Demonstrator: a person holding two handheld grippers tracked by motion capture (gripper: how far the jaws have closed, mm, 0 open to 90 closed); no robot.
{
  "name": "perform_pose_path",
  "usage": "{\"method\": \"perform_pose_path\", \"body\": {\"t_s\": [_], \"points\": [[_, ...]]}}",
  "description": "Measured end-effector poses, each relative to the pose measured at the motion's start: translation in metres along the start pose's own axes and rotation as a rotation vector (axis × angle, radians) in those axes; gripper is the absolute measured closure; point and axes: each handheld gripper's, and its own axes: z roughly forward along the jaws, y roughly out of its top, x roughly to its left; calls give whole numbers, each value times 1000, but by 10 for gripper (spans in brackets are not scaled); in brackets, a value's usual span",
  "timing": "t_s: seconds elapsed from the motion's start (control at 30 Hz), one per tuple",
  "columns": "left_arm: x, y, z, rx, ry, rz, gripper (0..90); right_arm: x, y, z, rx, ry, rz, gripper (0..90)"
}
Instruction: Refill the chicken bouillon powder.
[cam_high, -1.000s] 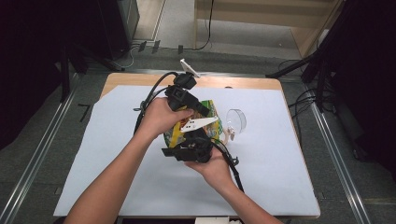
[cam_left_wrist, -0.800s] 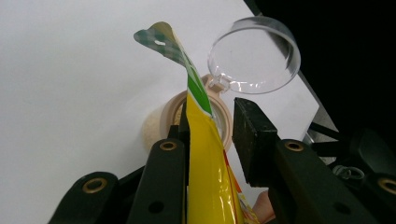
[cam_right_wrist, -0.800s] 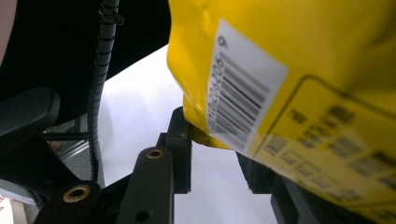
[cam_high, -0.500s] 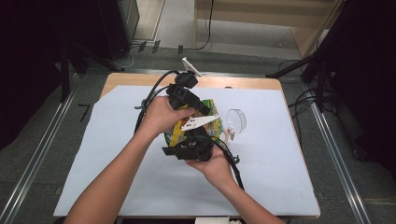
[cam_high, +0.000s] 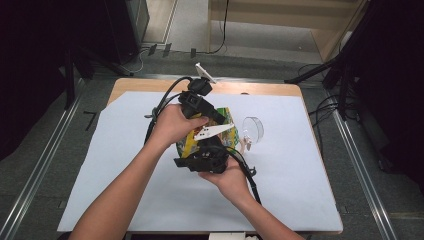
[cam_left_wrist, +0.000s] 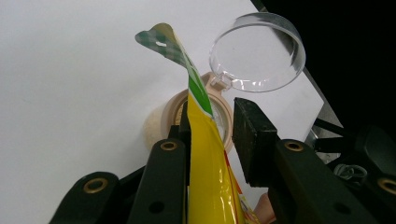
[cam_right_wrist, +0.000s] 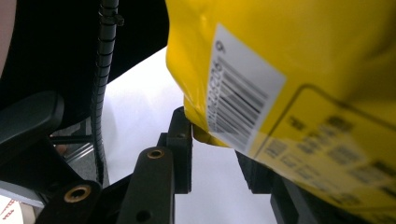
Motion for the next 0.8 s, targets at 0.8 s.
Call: {"method": "perform_pose_path", "body": {"t_s": [0.8], "points": [[-1,-2,-1,-10,-18,7,737,0,-2,1,-3,-7,-23,705]]}}
